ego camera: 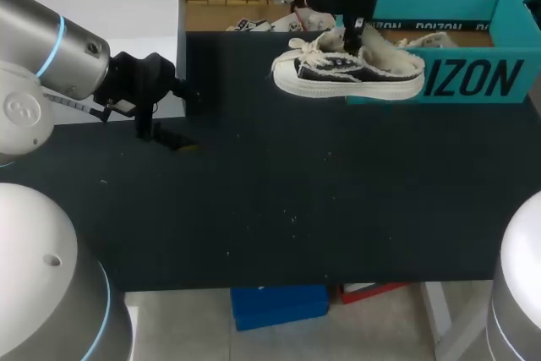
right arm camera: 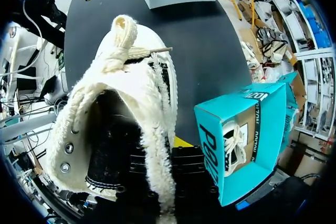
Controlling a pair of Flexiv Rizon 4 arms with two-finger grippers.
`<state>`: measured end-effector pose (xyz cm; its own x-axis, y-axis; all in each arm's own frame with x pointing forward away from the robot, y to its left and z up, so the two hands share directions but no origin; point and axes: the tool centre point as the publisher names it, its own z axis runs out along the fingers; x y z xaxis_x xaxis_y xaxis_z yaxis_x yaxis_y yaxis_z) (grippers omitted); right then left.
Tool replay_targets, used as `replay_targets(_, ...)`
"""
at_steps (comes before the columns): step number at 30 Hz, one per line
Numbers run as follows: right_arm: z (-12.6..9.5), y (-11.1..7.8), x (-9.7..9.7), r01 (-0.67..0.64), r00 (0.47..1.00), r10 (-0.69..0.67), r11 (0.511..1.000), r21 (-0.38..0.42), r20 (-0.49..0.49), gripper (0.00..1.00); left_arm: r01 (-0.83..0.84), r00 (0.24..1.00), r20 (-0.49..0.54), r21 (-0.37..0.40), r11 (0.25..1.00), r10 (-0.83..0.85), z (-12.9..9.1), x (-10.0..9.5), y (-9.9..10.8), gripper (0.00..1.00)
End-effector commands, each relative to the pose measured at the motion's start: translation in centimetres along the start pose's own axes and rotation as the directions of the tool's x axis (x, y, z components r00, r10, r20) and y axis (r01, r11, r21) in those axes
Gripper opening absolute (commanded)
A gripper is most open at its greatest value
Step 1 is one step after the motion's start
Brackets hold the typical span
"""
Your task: Take the shoe out of the shoebox, open the shoe tongue, remove and reinsert the insole, then place the shoe into the shoebox
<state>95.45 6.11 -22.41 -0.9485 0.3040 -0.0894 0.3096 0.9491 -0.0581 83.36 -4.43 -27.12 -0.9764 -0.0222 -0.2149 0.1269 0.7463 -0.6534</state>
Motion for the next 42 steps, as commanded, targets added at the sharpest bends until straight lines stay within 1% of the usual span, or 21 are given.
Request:
replay_targets(1, -1.3, -1.1, -2.0, 0.027, 1.0, -0.027, 0.999, 0.018, 0.001, 0.0, 0.0, 1.0, 0.001, -0.004, 1.0, 0.0, 0.0, 0.1, -0.1, 1.0)
replay_targets(7, -1.4, -3.2, -6.0, 0.095, 0.995, -0.095, 0.995, 0.016, 0.018, 0.0, 0.0, 1.0, 0.001, -0.004, 1.0, 0.0, 0.0, 0.1, -0.1, 1.0)
replay_targets(9, -1.5, -3.9, -7.8, 0.119, 0.993, -0.119, 0.993, 0.017, 0.026, 0.0, 0.0, 1.0, 0.001, -0.004, 1.0, 0.0, 0.0, 0.1, -0.1, 1.0)
replay_targets(10, -1.5, -4.2, -8.3, 0.124, 0.992, -0.124, 0.992, 0.017, 0.029, 0.0, 0.0, 1.0, 0.001, -0.004, 1.0, 0.0, 0.0, 0.1, -0.1, 1.0)
replay_targets(11, -1.5, -4.6, -9.4, 0.139, 0.99, -0.139, 0.99, 0.019, 0.034, 0.0, 0.0, 1.0, 0.001, -0.004, 1.0, 0.0, 0.0, 0.1, -0.1, 1.0)
replay_targets(15, -1.3, -5.9, -12.3, 0.156, 0.987, -0.157, 0.987, 0.025, 0.044, 0.0, 0.0, 1.0, 0.001, -0.004, 1.0, 0.0, 0.0, 0.1, -0.1, 1.0)
replay_targets(16, -1.2, -6.3, -13.3, 0.16, 0.986, -0.161, 0.987, 0.029, 0.048, 0.0, 0.0, 1.0, 0.001, -0.004, 1.0, 0.0, 0.0, 0.1, -0.1, 1.0)
replay_targets(18, -1.2, -6.8, -14.7, 0.169, 0.984, -0.171, 0.985, 0.033, 0.059, 0.0, 0.0, 1.0, 0.001, -0.004, 1.0, 0.0, 0.0, 0.1, -0.1, 1.0)
replay_targets(20, -1.1, -7.2, -16.6, 0.176, 0.982, -0.178, 0.984, 0.035, 0.065, 0.0, 0.0, 1.0, 0.001, -0.004, 1.0, 0.0, 0.0, 0.1, -0.1, 1.0)
replay_targets(23, -1.0, -7.7, -19.2, 0.192, 0.978, -0.195, 0.981, 0.037, 0.077, 0.0, 0.0, 1.0, 0.001, -0.004, 1.0, 0.0, 0.0, 0.1, -0.1, 1.0)
replay_targets(24, -1.0, -7.8, -19.7, 0.194, 0.977, -0.196, 0.98, 0.037, 0.078, 0.0, 0.0, 1.0, 0.001, -0.004, 1.0, 0.0, 0.0, 0.1, -0.1, 1.0)
replay_targets(27, -0.9, -8.4, -22.5, 0.203, 0.975, -0.205, 0.979, 0.03, 0.085, 0.0, 0.0, 1.0, 0.001, -0.004, 1.0, 0.0, 0.0, 0.1, -0.1, 1.0)
replay_targets(28, -0.8, -8.7, -23.7, 0.209, 0.973, -0.211, 0.977, 0.032, 0.089, 0.0, 0.0, 1.0, 0.001, -0.004, 1.0, 0.0, 0.0, 0.1, -0.1, 1.0)
replay_targets(32, -0.6, -9.2, -27.1, 0.213, 0.972, -0.214, 0.977, 0.028, 0.095, 0.0, 0.0, 1.0, 0.001, -0.004, 1.0, 0.0, 0.0, 0.1, -0.1, 1.0)
replay_targets(37, 0.1, -9.2, -31.2, 0.237, 0.966, -0.239, 0.971, 0.023, 0.1, 0.0, 0.0, 1.0, 0.001, -0.004, 1.0, 0.0, 0.0, 0.1, -0.1, 1.0)
replay_targets(42, 1.0, -9.2, -34.5, 0.244, 0.965, -0.245, 0.97, 0.014, 0.095, 0.0, 0.0, 1.0, 0.001, -0.004, 1.0, 0.0, 0.0, 0.1, -0.1, 1.0)
